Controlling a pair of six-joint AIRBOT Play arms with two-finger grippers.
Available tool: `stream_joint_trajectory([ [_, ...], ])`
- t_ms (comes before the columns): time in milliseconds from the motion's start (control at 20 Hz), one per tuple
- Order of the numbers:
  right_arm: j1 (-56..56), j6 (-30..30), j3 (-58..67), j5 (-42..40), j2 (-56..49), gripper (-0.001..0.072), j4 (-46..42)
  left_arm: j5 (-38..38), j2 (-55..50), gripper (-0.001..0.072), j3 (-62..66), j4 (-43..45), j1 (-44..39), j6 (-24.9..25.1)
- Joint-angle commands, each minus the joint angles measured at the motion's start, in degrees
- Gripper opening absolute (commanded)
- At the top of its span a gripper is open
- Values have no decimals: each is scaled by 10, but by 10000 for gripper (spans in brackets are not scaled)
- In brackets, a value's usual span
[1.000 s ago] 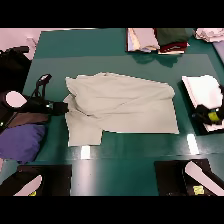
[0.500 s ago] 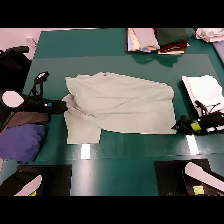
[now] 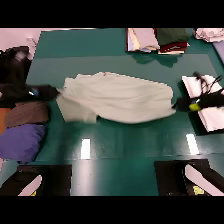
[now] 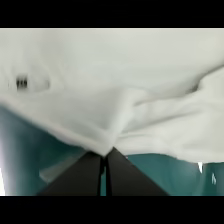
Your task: Fold the shirts.
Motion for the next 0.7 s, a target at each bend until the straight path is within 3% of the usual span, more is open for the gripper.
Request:
stream_joint_trajectory([
  [0, 10, 1, 158, -29, 89, 19, -7, 3, 67, 22, 166, 54, 0, -11],
  [150, 10, 1, 309, -72, 136, 19, -19, -1, 84, 22, 351, 69, 0, -11],
  [350, 10, 26, 483, -27, 130, 18, -79, 6, 84, 21, 531, 70, 0, -11],
  [500, 10, 50, 600, 54, 91, 16, -130, 17, 81, 20, 565, 85, 0, -12],
  [650, 10, 52, 668, 113, 44, 16, -142, -52, 43, 20, 561, 87, 0, -22],
])
